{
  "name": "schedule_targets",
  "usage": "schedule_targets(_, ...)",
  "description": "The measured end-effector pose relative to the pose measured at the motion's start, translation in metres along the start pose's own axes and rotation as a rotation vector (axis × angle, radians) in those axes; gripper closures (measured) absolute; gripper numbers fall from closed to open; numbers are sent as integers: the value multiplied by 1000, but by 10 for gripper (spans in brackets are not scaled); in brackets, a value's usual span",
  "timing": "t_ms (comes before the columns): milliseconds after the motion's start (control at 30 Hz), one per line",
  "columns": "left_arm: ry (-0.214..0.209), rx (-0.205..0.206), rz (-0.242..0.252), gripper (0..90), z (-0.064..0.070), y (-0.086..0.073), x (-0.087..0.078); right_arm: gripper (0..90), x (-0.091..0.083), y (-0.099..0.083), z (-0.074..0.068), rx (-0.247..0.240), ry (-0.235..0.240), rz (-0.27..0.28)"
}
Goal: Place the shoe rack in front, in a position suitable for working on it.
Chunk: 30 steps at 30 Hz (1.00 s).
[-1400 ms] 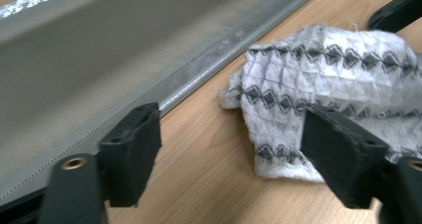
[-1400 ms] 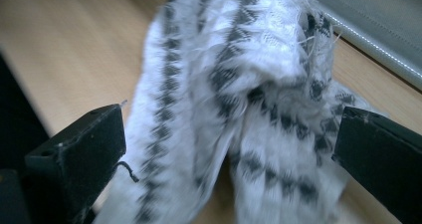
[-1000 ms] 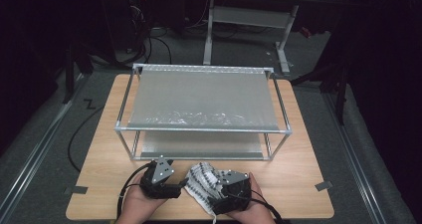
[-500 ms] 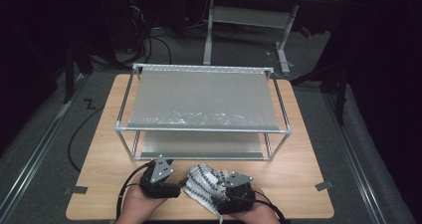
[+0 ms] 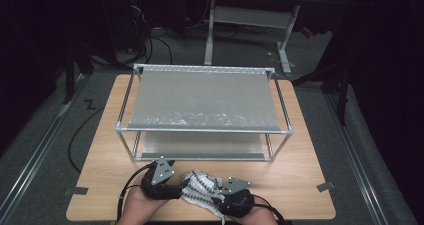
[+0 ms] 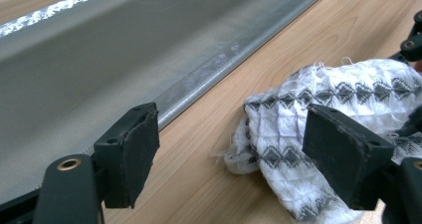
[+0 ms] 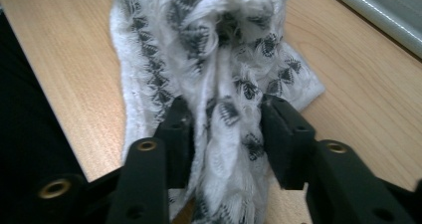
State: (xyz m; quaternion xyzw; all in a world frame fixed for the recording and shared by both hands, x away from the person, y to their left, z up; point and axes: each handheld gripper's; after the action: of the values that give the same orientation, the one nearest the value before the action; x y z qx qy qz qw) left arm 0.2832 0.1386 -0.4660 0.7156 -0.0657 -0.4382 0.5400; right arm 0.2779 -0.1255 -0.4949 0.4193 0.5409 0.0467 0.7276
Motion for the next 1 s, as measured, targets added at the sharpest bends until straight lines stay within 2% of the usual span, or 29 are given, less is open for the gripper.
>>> schedule_targets(33,3,1,-1,226,0,0,0,614,0,0,-1,-4,2,0)
schedule_targets(67,13,11,-1,227,-2,0,-1,691,0,1,-3,-22,13,2)
schedule_targets(200,14,1,9,226,-2,0,-1,769,-1,1,-7,-53,15,5)
schedule_targets(433,8,-13,30,222,-4,1,-4,781,-3,0,-7,-66,27,18)
schedule_targets(600,6,-21,40,216,-5,1,-5,783,-14,-2,-3,-76,-2,39)
schedule_targets(733,0,-20,45,209,-5,1,-6,783,-34,-11,10,-43,-44,68)
schedule_targets(767,0,-20,45,206,-5,1,-6,783,-34,-11,10,-43,-44,68)
schedule_targets(800,-2,-21,46,199,-5,2,-6,782,-48,-20,22,-21,-78,75)
schedule_targets(867,-4,-28,46,193,-5,2,-6,782,-59,-29,32,-4,-131,77)
schedule_targets(1000,-12,-38,41,185,-5,3,-4,783,-84,-49,62,95,-219,100)
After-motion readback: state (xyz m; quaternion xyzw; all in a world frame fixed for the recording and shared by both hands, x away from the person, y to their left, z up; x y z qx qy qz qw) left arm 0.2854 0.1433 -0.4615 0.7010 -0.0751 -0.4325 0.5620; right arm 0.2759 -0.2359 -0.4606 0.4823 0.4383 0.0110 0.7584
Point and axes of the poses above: each handheld gripper's, and its own axes: x roughly forward along the jaws, y roughly out of its top, z roughly to its right, and after that the axes turned 2 degrees about -y, right-handed
